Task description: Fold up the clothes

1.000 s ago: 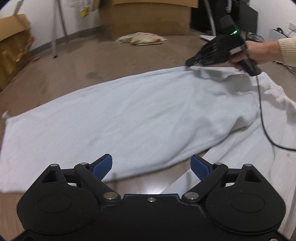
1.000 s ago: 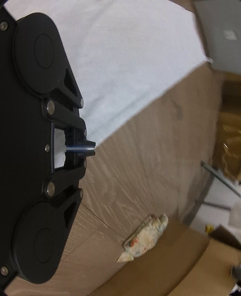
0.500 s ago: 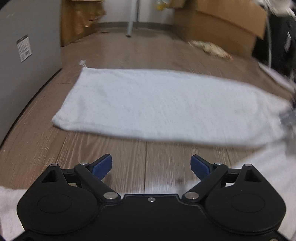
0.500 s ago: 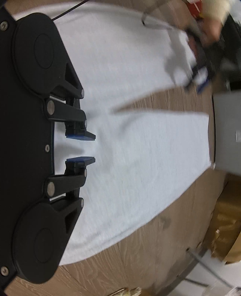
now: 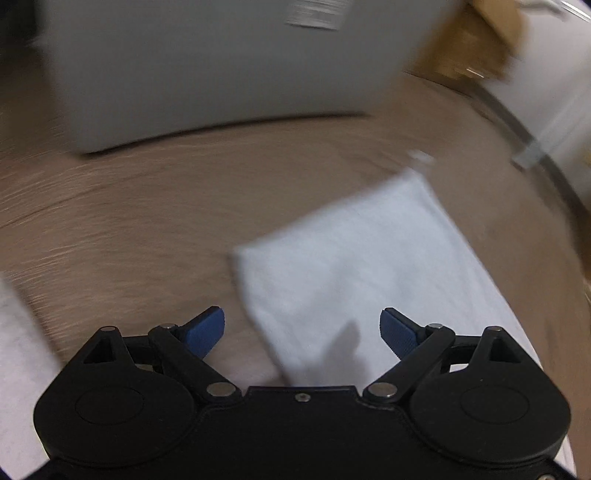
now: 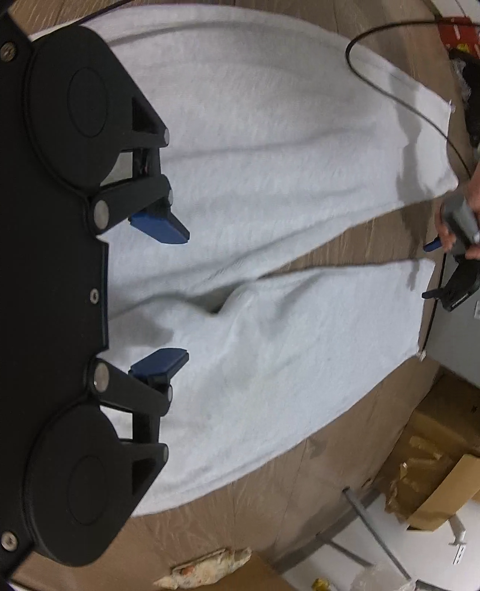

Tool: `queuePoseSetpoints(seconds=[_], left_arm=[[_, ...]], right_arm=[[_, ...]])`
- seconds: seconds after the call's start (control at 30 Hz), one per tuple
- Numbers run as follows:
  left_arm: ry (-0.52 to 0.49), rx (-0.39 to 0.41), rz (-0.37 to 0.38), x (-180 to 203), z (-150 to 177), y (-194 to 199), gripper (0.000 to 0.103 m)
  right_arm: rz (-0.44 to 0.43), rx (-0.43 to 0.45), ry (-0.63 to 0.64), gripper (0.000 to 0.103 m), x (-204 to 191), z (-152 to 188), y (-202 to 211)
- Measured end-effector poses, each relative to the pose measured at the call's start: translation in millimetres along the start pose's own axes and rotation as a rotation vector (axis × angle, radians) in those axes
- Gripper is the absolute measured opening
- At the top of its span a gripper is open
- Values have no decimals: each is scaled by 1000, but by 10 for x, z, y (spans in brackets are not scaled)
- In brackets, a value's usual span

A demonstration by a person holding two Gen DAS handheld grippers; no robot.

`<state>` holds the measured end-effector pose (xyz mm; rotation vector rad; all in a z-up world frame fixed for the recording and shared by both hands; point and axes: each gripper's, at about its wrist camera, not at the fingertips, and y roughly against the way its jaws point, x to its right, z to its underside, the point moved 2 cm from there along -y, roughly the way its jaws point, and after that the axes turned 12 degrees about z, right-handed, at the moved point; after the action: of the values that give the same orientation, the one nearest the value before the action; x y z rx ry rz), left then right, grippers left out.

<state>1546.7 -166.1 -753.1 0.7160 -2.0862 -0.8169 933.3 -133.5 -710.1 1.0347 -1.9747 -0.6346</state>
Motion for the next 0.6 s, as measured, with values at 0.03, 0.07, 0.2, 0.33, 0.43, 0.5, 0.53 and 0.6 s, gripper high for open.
queuePoseSetpoints(seconds=[0.03,0.07,0.2,0.33,0.43,0.5,0.53,0.6], left_arm=[[-1,5,-2,-8,-64,-31,89],[-7,3,3,7,-85,-50,87],[40,0,85,-35,-246,-152,17],[15,56,125,-141,-257,-179,12],[30,102,139,-210,-311,-170,11],[-34,144,115,-153,-395,-212,11],[-28,143,109,-168,-401,-226,11],[-14,130,104,-215,-384,-261,11]], right_arm=[[3,4,10,67,-31,-5,-12],[9,2,13,67,-38,2,-15],[40,5,-59,67,35,56,-55],[20,-21,-139,35,127,118,-119],[17,-7,-128,9,123,122,-107],[7,-11,-128,7,119,115,-88],[-10,-30,-129,7,95,157,-111],[-3,-27,-115,7,26,235,-139]])
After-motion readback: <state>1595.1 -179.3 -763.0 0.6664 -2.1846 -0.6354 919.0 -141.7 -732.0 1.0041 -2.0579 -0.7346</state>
